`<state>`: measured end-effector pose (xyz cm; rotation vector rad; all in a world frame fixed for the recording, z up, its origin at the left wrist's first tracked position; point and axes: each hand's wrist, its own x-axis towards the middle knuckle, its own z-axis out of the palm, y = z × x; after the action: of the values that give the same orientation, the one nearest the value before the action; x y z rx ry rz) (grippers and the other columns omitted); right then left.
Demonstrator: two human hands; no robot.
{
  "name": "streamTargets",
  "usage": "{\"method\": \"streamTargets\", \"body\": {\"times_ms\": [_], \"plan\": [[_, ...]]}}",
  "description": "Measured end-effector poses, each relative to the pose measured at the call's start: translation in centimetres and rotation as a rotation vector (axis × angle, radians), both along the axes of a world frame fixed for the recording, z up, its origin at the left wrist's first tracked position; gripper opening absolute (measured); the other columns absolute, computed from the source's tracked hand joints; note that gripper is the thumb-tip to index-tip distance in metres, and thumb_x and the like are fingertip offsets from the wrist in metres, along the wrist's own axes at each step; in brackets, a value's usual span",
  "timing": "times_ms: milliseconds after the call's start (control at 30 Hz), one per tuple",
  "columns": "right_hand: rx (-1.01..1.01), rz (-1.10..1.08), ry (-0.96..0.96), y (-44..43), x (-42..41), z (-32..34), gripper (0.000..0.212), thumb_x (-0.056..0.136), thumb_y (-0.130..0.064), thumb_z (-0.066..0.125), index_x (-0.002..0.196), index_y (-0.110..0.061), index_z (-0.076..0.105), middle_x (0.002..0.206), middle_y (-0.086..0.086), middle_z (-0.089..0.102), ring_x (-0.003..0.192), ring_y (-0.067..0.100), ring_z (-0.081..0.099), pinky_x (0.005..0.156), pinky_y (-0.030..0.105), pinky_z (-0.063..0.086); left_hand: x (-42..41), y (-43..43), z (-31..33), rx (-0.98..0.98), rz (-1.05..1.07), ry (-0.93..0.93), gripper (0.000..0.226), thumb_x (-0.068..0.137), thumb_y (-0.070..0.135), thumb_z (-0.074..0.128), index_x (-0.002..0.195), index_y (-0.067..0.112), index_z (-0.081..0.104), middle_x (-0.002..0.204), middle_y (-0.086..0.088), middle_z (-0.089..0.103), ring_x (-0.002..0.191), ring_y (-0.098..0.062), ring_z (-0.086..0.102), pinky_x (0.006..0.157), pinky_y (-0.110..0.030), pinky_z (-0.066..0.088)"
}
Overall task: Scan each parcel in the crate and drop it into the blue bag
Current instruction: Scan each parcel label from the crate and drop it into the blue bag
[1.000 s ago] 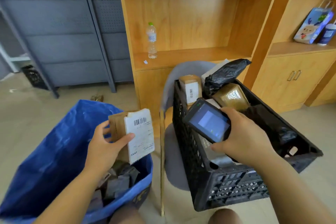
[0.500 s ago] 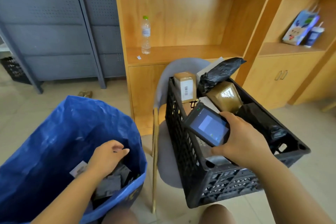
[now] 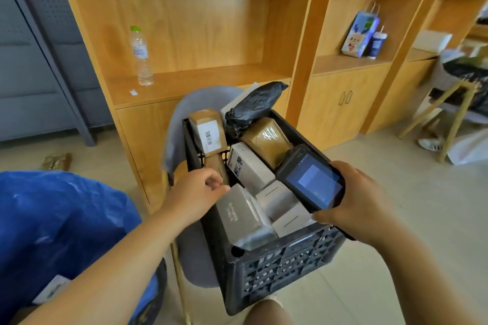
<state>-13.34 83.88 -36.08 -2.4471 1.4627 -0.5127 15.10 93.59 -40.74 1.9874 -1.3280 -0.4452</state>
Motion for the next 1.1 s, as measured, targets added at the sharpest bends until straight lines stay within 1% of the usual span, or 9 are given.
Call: {"method": "streamTargets", "body": {"times_ms": [67,200,333,467,667,767,900,1033,1100], "plan": [[0.006,-0.019,-0.006,-0.6,-1.1,-0.2,0.095,0.037,-0.063,0.069,0.123,-0.039,0.036,0.093,-0.015,0.048,0.077,0.009,0.050,0.059,0.032,0.047,-1.2,-2.2,-0.4,0.061,-0.099,-0.069,0.025,0.082,0.045,0.069,0.103,0.032,0.063,0.100,0.015,0.061,0.092,-0.003,0.058,0.076,-0.024,0.048],[0.007,-0.041,0.004,-1.2,-2.6,-0.7,0.091,0.041,-0.059,0.071,0.123,-0.037,0.038,0.091,-0.014,0.048,0.075,0.011,0.050,0.059,0.029,0.044,-3.0,-6.1,-1.9,0.342,-0.246,-0.315,0.065,0.085,0.050,0.061,0.139,0.018,0.043,0.133,-0.003,0.048,0.123,-0.021,0.046,0.092,-0.031,0.040],[0.036,-0.060,0.030,-1.7,-3.6,-1.4,0.093,0.046,-0.055,0.075,0.128,-0.035,0.036,0.094,-0.012,0.048,0.075,0.013,0.051,0.059,0.029,0.044,-3.3,-8.8,-3.2,0.680,-0.260,-0.380,0.076,0.079,0.062,0.062,0.128,0.008,0.041,0.125,-0.011,0.052,0.115,-0.030,0.048,0.085,-0.038,0.045],[0.063,-0.079,0.053,-2.1,-4.3,-1.9,0.093,0.048,-0.055,0.077,0.128,-0.035,0.033,0.093,-0.013,0.046,0.072,0.010,0.051,0.060,0.032,0.049,-3.8,-10.1,-3.7,0.750,-0.223,-0.316,0.087,0.069,0.064,0.070,0.127,0.006,0.043,0.120,-0.009,0.055,0.104,-0.024,0.055,0.072,-0.031,0.044],[0.104,-0.085,0.053,-2.6,-4.6,-2.3,0.093,0.051,-0.053,0.079,0.128,-0.035,0.031,0.091,-0.014,0.044,0.070,0.007,0.049,0.058,0.029,0.048,-5.3,-10.7,-4.2,0.702,-0.215,-0.342,0.078,0.056,0.077,0.066,0.102,0.015,0.053,0.099,0.000,0.044,0.088,-0.019,0.049,0.056,-0.026,0.036],[0.107,-0.094,0.049,-2.6,-4.6,-2.4,0.093,0.051,-0.052,0.079,0.128,-0.035,0.031,0.092,-0.012,0.045,0.069,0.009,0.050,0.057,0.032,0.051,-5.8,-10.8,-4.5,0.692,-0.189,-0.239,0.056,0.065,0.065,0.069,0.093,0.023,0.043,0.099,-0.001,0.042,0.090,-0.019,0.048,0.059,-0.029,0.038],[0.117,-0.101,0.050,-2.2,-4.8,-2.6,0.091,0.051,-0.050,0.079,0.128,-0.034,0.033,0.095,-0.009,0.047,0.072,0.014,0.052,0.059,0.035,0.053,-5.4,-10.8,-4.3,0.657,-0.198,-0.053,0.037,0.079,0.049,0.069,0.079,0.026,0.041,0.085,0.006,0.048,0.076,-0.008,0.047,0.055,-0.025,0.032],[0.112,-0.097,0.074,-2.1,-4.7,-2.8,0.090,0.052,-0.051,0.078,0.128,-0.034,0.033,0.098,-0.009,0.049,0.078,0.015,0.051,0.058,0.028,0.047,-5.4,-11.1,-3.4,0.690,-0.222,-0.059,0.031,0.089,0.048,0.058,0.078,0.022,0.044,0.085,0.004,0.050,0.080,-0.012,0.047,0.059,-0.025,0.034],[0.103,-0.099,0.080,-2.1,-4.6,-2.8,0.090,0.052,-0.052,0.077,0.128,-0.034,0.033,0.099,-0.009,0.048,0.078,0.015,0.051,0.057,0.027,0.046,-5.3,-11.4,-2.9,0.712,-0.240,-0.017,0.030,0.091,0.048,0.056,0.087,0.019,0.051,0.092,0.002,0.053,0.087,-0.014,0.050,0.064,-0.026,0.037]]}}
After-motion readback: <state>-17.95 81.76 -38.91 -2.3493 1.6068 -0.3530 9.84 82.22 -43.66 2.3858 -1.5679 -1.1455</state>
